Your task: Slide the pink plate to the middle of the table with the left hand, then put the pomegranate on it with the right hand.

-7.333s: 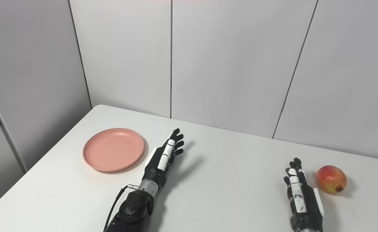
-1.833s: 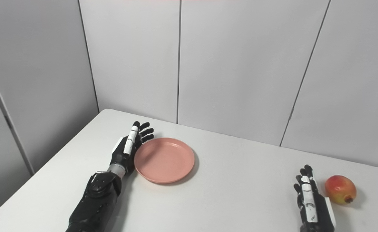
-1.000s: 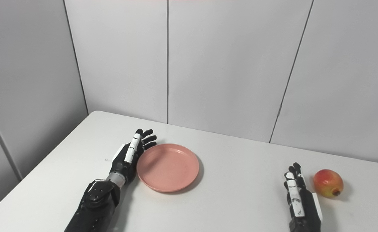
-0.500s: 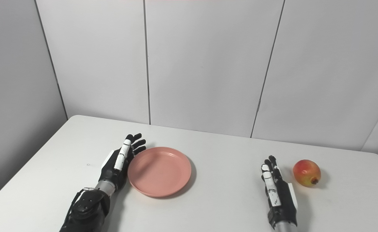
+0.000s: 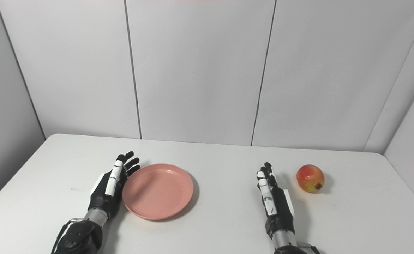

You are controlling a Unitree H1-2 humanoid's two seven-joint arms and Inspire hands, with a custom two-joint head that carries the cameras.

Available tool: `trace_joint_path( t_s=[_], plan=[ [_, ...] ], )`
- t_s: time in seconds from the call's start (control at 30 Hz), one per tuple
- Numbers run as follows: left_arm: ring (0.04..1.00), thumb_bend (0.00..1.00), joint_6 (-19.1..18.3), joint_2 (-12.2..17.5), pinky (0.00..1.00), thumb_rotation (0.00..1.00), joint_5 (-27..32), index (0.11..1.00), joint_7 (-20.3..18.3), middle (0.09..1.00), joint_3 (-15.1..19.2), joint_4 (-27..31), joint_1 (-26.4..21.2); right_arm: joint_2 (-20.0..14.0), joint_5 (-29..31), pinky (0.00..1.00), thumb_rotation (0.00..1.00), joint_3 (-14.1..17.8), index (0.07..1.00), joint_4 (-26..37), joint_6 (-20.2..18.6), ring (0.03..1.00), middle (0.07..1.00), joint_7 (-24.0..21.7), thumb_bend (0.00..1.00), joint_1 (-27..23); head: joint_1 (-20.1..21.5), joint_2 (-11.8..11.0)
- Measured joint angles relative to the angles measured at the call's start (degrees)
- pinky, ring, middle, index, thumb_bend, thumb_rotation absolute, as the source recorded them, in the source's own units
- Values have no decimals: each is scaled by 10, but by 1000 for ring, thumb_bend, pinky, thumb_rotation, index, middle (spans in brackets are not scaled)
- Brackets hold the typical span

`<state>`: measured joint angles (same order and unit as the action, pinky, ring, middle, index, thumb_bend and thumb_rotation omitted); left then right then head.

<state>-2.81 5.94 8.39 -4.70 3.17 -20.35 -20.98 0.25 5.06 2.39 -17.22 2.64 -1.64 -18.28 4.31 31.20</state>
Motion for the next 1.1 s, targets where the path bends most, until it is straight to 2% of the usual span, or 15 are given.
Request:
trace_joint_path(
  t_s=[0.23, 0.43, 0.73, 0.9, 1.1],
  plan=[
    [924, 580, -4, -10, 916, 1000, 11, 919, -6, 925, 2, 14, 10, 0, -5, 991, 880, -4, 987, 0, 0, 965, 981, 1, 517, 0, 18, 3],
    [938, 574, -17, -24, 926, 1000, 21, 933, -7, 940, 3, 35, 21, 2, -5, 994, 861, -4, 983, 0, -1, 964, 983, 1, 565, 0, 33, 4],
    [944, 572, -11, -50, 934, 1000, 28, 946, -29, 943, -5, 37, 26, 5, -5, 1000, 865, -8, 984, 2, -16, 974, 988, 1, 570, 0, 26, 8],
    [946, 577, -6, -51, 933, 1000, 28, 948, -43, 946, -9, 36, 30, 4, -5, 993, 865, -8, 985, 3, -17, 968, 985, 0, 563, 0, 22, 9],
    [918, 551, 0, -57, 896, 1000, 28, 913, -43, 919, -11, 38, 36, 4, -4, 991, 859, -8, 987, 5, -18, 964, 980, -1, 552, 0, 22, 10]
  ],
)
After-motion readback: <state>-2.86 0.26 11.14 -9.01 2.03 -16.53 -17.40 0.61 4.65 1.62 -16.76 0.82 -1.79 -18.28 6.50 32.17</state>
